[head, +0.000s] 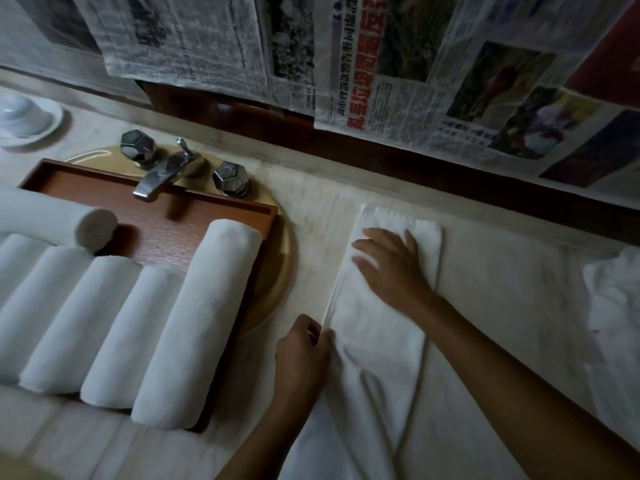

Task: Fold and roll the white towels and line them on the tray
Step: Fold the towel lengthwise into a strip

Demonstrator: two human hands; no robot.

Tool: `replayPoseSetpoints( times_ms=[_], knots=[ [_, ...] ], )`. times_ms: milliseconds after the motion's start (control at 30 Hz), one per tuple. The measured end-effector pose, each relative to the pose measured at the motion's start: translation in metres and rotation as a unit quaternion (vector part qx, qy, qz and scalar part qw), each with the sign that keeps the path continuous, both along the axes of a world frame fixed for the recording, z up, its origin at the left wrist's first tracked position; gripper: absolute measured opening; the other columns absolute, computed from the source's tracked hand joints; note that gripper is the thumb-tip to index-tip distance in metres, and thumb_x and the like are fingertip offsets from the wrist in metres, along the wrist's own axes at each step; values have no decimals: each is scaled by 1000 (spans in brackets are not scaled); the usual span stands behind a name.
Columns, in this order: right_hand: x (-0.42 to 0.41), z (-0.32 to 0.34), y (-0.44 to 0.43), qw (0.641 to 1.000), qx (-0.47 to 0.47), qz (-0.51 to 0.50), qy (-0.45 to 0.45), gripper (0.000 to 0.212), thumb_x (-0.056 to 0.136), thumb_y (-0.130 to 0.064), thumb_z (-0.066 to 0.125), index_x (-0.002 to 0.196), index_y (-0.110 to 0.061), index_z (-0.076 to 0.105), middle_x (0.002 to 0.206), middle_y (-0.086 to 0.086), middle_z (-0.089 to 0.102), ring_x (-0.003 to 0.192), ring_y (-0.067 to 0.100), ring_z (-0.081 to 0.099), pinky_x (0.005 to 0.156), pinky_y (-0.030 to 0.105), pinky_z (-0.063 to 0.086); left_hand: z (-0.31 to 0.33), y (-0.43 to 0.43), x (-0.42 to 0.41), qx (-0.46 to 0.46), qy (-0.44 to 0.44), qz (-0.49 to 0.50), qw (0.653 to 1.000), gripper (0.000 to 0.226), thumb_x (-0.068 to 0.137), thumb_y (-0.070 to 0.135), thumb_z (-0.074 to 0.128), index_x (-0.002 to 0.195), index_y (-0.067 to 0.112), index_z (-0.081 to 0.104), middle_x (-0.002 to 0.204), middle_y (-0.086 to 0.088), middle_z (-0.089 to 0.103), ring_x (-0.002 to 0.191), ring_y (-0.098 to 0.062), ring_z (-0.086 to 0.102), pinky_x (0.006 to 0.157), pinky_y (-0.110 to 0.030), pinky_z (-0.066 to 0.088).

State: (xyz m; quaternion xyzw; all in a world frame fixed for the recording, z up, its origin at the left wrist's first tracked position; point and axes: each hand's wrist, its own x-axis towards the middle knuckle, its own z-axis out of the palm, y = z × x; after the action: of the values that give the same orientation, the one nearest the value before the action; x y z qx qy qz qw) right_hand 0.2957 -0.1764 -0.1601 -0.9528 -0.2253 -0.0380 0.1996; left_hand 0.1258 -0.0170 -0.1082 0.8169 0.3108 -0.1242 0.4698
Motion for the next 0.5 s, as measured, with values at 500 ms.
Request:
replayPoseSetpoints(
  times_ms=[500],
  knots=[
    [-9, -15, -9, 992, -124, 19, 14, 52, 106, -52, 26, 157, -41, 27, 169, -12, 18, 157, 14, 10, 124, 56, 11, 4, 5, -58, -34, 43, 69, 996, 27, 92, 40, 70, 78, 18, 60, 68, -1, 69, 64, -16, 63, 53, -28, 39]
  ],
)
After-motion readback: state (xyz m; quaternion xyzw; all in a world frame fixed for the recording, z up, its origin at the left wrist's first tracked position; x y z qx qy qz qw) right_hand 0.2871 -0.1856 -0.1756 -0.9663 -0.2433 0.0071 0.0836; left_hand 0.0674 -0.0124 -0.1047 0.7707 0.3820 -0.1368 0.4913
